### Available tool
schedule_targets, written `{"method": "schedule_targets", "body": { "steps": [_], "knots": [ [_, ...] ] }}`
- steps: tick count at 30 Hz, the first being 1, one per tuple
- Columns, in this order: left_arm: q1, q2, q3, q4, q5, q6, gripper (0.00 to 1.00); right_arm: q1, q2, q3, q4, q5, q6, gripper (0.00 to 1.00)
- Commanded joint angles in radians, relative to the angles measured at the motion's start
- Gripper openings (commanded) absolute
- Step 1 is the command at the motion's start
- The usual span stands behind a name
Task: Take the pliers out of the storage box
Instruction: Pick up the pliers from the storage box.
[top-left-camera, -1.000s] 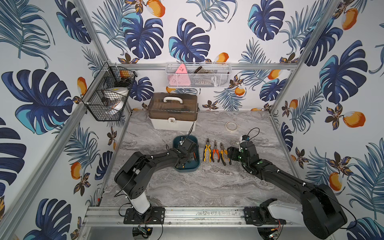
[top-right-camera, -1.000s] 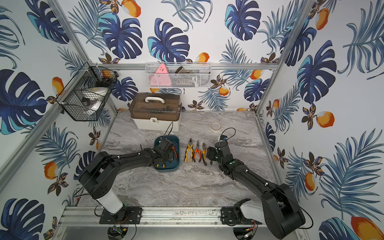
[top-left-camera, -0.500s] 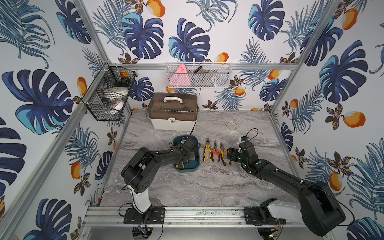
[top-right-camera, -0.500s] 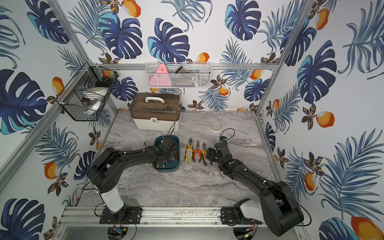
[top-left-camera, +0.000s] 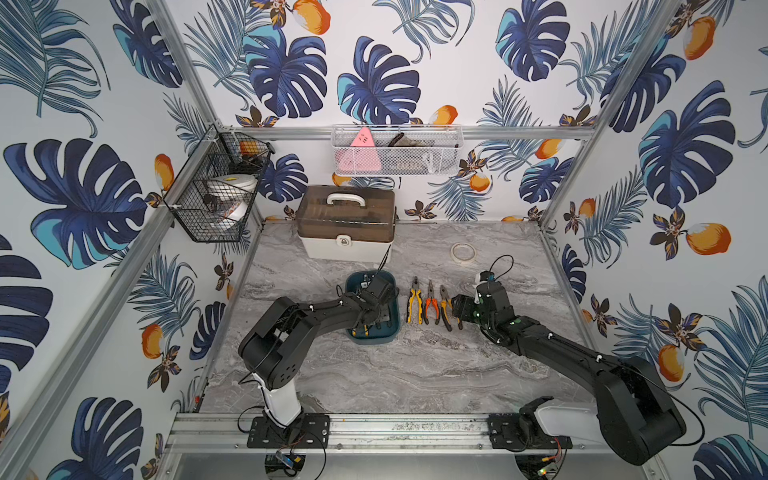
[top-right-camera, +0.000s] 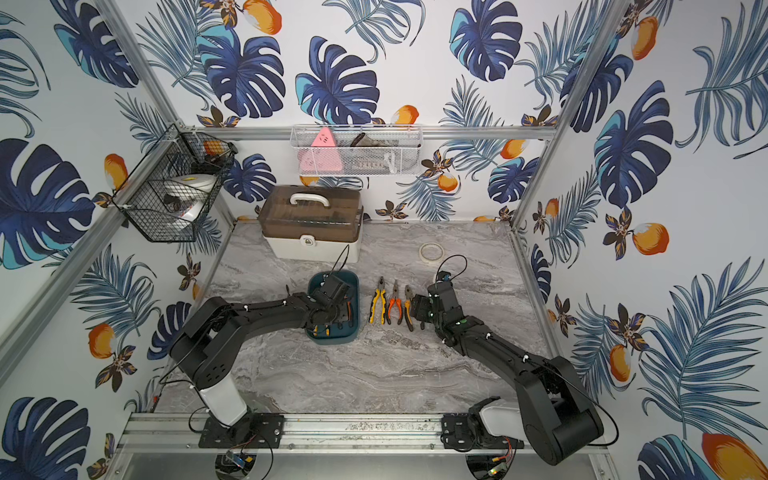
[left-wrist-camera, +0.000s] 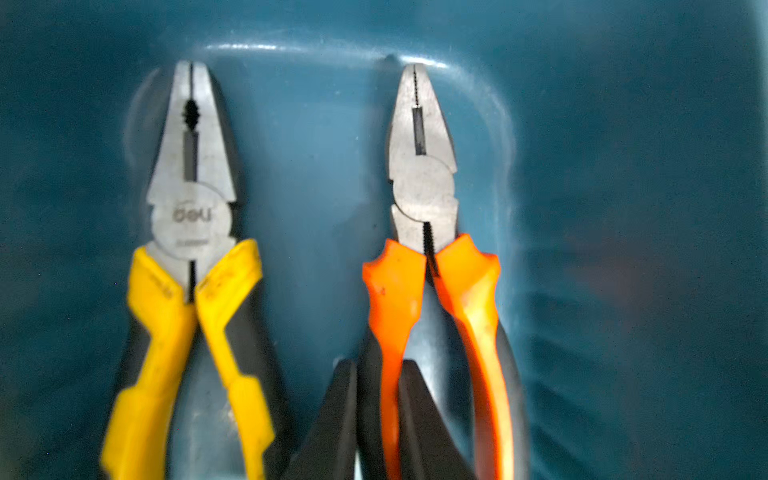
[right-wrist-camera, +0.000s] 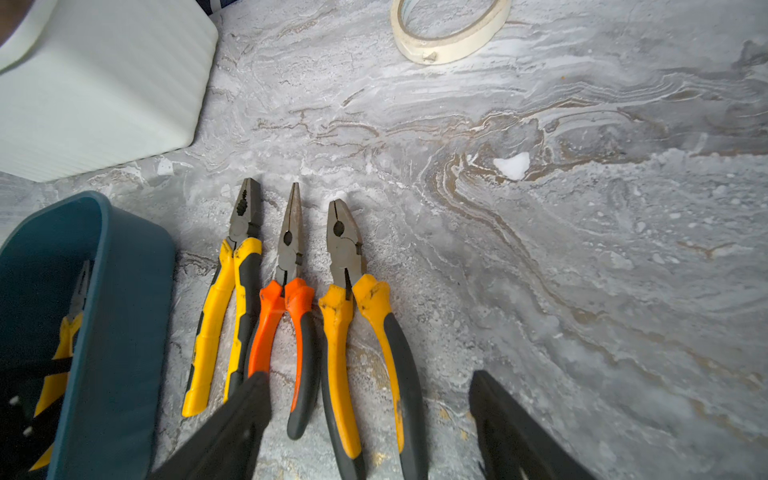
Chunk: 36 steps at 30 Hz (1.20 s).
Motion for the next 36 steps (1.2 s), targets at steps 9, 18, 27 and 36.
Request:
{"method": "schedule_targets", "body": {
  "steps": [9, 18, 27, 36],
  "knots": [
    [-0.005, -0.225, -0.157, 0.188, 0.015, 0.075, 0.0, 0.0, 0.041, 0.023, 0.012, -0.006, 0.008, 0.79],
    [-0.011, -0.346, -0.257, 0.33, 0.063, 0.106, 0.0, 0.001, 0.054, 0.035, 0.004, 0.016, 0.002, 0.79],
    [-0.019, -0.417, -0.349, 0.498, 0.165, 0.139, 0.0, 0.0, 0.048, 0.037, 0.005, -0.023, -0.006, 0.78],
    [-0.025, -0.4, -0.376, 0.559, 0.228, 0.124, 0.0, 0.008, 0.053, 0.126, -0.06, -0.341, 0.023, 0.79]
  ]
}}
